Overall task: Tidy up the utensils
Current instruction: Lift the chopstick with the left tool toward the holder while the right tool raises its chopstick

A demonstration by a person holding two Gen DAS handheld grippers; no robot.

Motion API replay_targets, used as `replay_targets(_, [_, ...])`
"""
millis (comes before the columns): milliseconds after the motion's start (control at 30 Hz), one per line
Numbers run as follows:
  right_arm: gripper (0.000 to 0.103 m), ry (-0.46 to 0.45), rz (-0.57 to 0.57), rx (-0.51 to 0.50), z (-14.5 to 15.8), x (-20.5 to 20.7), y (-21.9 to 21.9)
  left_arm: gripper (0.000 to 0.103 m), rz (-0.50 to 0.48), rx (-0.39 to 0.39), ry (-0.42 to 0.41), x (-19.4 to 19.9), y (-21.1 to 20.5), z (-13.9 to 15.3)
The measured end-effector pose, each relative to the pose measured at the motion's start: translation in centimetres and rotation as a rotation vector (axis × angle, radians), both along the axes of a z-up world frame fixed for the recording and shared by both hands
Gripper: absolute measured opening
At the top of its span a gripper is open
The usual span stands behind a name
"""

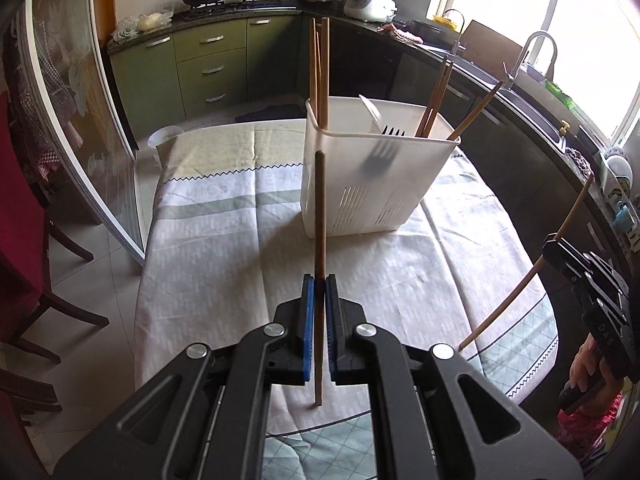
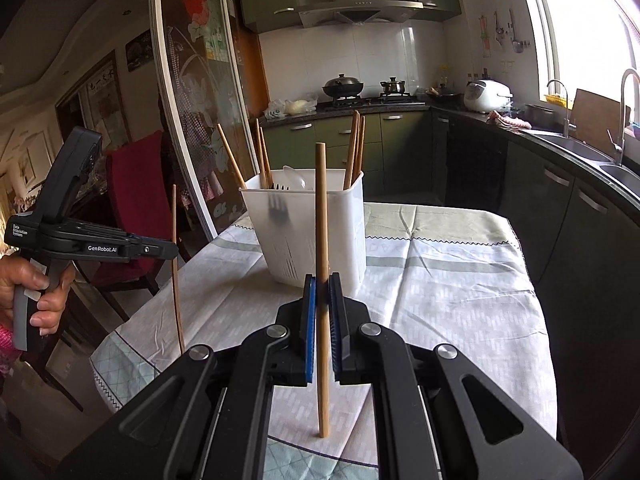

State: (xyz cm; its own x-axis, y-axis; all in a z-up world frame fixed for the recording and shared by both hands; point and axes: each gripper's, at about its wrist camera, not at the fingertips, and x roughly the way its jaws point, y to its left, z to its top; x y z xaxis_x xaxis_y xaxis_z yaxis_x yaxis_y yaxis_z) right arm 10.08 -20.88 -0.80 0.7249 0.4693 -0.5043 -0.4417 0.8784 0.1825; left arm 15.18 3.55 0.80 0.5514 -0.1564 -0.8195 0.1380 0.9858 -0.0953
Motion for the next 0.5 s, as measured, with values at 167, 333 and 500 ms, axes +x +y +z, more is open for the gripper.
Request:
replay_targets(167, [0.007,-0.003,-0.004,0.0,0.1,-1.0,-0.5,0.006,-0.009,0.006,-0.012,-0.9,-0.4,0.5])
replay_targets(333, [0.007,-0.004,-0.001,-0.001,0.2,-1.6,-0.5,0.005,-0.01,0.014,-0.03,-1.9,-0.4,0.8])
replay_targets(500, [0.007,-0.007,0.002,0.0,0.2,-2.2,-0.6,0.005,-0.022,0.029,-0.059,-3.0,-0.7,1.0])
